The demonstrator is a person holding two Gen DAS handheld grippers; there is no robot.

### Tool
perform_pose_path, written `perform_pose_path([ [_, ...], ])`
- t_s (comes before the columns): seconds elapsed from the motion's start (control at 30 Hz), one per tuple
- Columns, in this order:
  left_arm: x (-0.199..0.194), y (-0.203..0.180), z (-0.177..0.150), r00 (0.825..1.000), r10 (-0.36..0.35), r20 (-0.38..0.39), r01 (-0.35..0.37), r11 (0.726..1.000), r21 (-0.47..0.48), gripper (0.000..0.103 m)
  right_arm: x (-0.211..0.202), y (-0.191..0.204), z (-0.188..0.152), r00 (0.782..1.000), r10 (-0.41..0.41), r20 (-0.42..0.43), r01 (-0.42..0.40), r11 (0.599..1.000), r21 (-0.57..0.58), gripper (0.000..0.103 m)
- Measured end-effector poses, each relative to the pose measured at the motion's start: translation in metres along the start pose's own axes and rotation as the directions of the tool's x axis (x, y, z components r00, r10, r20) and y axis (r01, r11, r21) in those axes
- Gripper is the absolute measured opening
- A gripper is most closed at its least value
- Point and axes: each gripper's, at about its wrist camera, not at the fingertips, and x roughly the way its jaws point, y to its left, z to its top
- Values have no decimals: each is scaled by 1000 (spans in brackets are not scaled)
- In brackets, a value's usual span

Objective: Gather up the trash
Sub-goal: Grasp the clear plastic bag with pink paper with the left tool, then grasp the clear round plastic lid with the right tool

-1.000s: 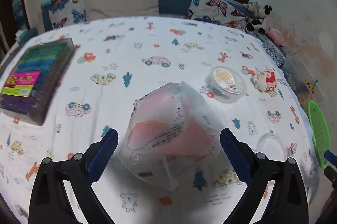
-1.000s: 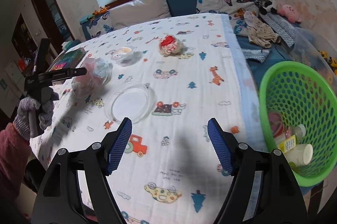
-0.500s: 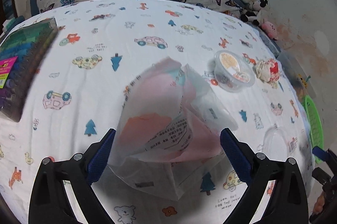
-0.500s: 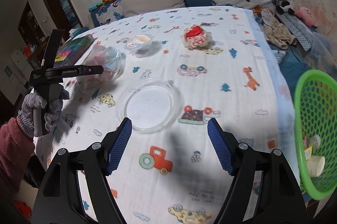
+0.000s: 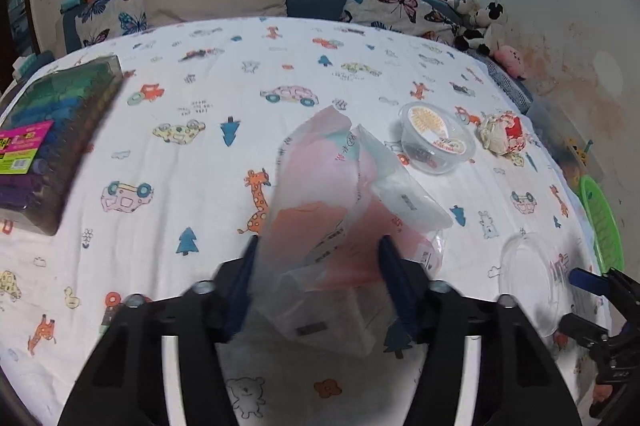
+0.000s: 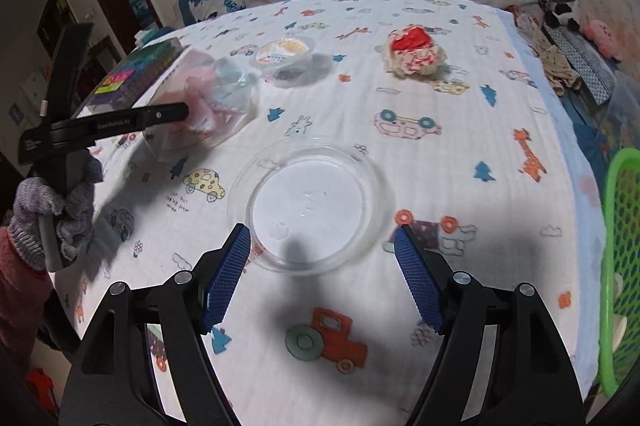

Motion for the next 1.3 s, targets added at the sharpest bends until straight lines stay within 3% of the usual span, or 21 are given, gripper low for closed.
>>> perform_pose_path([
  [0.1,-4,-2,-1,1000,7,11,-7,1000,6,31,8,5,2,1000,3,-10,-3,1000,-9,75],
  [0.2,-7,-1,-2,1000,2,18,-3,1000,3,22,13,11,3,1000,-3,-10,3,1000,-25,84],
  [0.4,-17,0,-3,999,-16,38,16,1000,-4,13,22,22,6,1000,-24,-11,23,998,-55,86],
  [0.6,-31,-4,-4,997,-30,67,30,1000,-1,11,26,27,6,1000,-21,-22,20,998,-66,92],
  [0.97,-50,-7,-7,994,-54,92,55,998,-11,11,32,27,5,999,-50,-13,49,997,-59,87],
  [1.3,-76,-26,-7,987,-97,127,95,995,20,11,-4,20,4,999,-27,24,28,999,-44,87],
])
